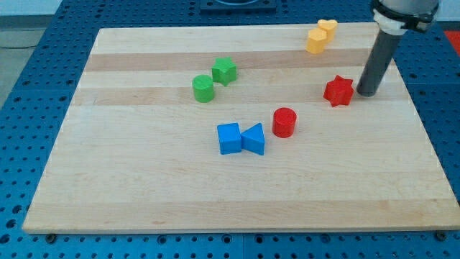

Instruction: Move the red star diagonal to the red circle

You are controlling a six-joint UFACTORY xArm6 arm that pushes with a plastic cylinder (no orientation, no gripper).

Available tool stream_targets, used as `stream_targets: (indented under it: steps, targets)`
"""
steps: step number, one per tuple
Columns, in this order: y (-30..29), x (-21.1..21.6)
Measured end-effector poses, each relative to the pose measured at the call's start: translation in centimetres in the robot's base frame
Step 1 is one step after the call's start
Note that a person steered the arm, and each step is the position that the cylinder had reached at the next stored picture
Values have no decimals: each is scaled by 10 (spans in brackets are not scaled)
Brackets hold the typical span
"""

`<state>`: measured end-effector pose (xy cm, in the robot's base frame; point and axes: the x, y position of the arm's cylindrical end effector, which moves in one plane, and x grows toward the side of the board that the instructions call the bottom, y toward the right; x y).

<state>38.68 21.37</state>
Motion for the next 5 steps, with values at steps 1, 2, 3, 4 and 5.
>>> stream_targets:
  steps: [1,2,3,4,5]
  targets:
    - [-21,0]
    - [-27,0]
    - [-35,4]
    - [-37,-9]
    - [-45,-15]
